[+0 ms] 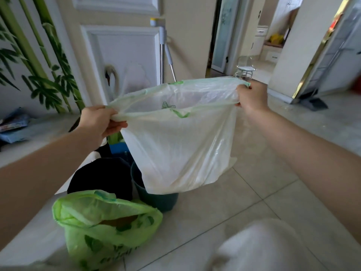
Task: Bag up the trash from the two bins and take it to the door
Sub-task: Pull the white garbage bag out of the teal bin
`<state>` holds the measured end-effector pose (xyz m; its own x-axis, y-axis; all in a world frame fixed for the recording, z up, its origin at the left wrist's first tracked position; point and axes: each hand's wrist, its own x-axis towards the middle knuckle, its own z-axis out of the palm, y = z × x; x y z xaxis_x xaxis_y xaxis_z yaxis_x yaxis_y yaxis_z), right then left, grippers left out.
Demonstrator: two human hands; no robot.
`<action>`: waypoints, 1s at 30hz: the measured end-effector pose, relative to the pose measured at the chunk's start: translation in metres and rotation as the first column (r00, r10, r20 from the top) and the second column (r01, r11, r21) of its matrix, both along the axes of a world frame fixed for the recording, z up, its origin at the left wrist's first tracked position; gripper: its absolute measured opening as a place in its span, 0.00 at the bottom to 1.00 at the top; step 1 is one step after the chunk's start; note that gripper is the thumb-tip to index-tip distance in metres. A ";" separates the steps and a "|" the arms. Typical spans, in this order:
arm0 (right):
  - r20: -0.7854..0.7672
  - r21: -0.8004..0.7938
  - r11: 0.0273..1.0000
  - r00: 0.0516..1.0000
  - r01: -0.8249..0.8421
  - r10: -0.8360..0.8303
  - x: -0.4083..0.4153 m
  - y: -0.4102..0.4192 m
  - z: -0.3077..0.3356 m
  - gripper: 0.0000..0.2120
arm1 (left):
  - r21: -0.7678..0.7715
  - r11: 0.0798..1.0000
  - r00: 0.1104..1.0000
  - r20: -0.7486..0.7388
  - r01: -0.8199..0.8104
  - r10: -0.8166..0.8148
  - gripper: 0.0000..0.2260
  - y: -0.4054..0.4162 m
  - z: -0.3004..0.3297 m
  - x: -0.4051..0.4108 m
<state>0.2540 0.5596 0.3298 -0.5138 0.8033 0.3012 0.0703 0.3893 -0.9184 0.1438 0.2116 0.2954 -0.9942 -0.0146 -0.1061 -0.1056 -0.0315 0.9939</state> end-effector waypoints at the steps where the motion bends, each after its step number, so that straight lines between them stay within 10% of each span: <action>1: 0.013 -0.001 1.000 1.000 0.016 -0.016 0.008 0.004 -0.001 0.12 | 0.005 1.000 1.000 0.005 0.022 -0.022 0.01 0.006 -0.001 0.008; 22: -0.030 0.154 0.985 0.997 0.075 -0.071 0.073 0.018 -0.001 0.15 | 0.091 0.980 0.984 -0.019 0.177 -0.176 0.01 0.054 0.016 0.087; 30: 0.175 0.171 0.985 0.983 0.029 -0.059 0.083 0.011 -0.052 0.08 | 0.032 0.977 0.975 0.065 0.210 -0.212 0.02 0.049 -0.035 0.095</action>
